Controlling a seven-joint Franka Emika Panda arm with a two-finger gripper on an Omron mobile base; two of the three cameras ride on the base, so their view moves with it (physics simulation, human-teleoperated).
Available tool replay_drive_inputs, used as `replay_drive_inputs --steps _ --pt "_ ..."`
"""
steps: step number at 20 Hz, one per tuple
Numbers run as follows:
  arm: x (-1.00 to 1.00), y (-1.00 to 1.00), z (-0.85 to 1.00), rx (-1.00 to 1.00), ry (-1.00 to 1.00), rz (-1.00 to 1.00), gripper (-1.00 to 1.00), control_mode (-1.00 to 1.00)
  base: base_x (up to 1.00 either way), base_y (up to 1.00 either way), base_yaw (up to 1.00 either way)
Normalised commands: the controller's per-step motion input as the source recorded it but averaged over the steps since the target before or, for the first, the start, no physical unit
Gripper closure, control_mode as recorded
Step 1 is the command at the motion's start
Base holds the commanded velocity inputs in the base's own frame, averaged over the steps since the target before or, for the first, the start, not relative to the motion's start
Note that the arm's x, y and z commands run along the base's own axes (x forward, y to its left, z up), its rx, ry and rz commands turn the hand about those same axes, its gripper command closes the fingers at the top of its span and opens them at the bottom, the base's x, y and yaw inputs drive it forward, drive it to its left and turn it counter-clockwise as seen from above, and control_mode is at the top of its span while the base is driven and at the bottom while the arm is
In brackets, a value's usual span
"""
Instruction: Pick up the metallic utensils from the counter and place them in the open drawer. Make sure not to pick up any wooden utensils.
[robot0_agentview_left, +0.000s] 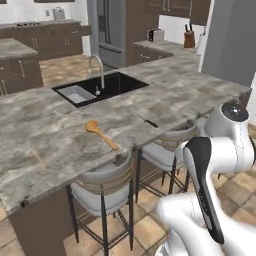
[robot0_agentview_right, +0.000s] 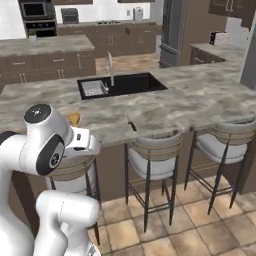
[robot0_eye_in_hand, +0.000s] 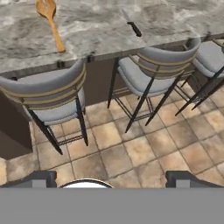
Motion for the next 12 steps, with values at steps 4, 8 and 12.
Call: replay_drive_inputs --steps 4,8,12 --pt "0.0 0.0 0.0 0.0 0.0 0.0 -1.0 1.0 0.39 -0.99 0.42" --pt "0.0 0.0 0.0 0.0 0.0 0.0 -1.0 1.0 0.54 -0.97 0.43" --pt "0.0 0.0 0.0 0.0 0.0 0.0 -1.0 1.0 0.71 -0.84 0.45"
